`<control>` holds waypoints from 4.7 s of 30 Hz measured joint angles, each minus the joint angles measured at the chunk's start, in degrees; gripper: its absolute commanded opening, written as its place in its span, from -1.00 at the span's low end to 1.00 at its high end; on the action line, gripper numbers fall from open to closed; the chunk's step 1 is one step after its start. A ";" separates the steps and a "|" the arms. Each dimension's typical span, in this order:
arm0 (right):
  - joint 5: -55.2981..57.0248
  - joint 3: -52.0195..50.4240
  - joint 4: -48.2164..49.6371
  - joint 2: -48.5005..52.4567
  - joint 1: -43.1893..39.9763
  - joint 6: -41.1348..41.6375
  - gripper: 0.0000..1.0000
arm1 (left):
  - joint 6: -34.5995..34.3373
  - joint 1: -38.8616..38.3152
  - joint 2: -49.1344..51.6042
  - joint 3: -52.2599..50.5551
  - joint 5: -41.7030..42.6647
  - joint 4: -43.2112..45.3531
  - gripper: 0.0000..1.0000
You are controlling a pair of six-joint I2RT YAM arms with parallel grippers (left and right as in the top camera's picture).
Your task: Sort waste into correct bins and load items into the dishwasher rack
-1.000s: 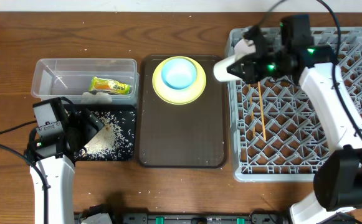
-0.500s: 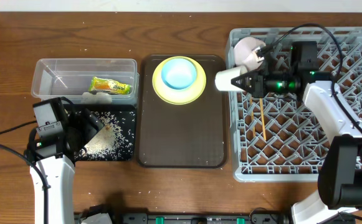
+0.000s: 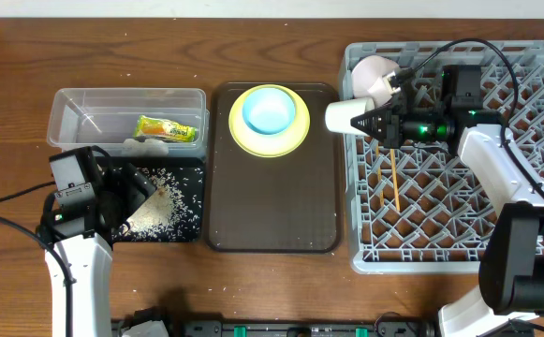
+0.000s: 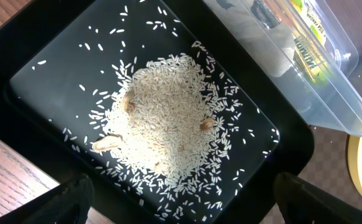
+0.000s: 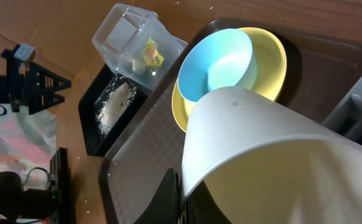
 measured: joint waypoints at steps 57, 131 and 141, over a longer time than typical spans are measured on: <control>26.14 2.05 -18.58 3.41 -0.28 -5.01 -0.98 | 0.00 0.00 0.00 0.00 0.02 0.00 0.91; 60.72 -7.80 -15.54 -13.25 25.00 28.85 -0.94 | -0.02 0.00 0.00 0.00 0.02 0.00 0.90; 60.92 -7.93 -14.10 -13.16 25.03 29.00 -0.92 | 0.00 0.00 0.00 0.00 0.02 0.00 0.91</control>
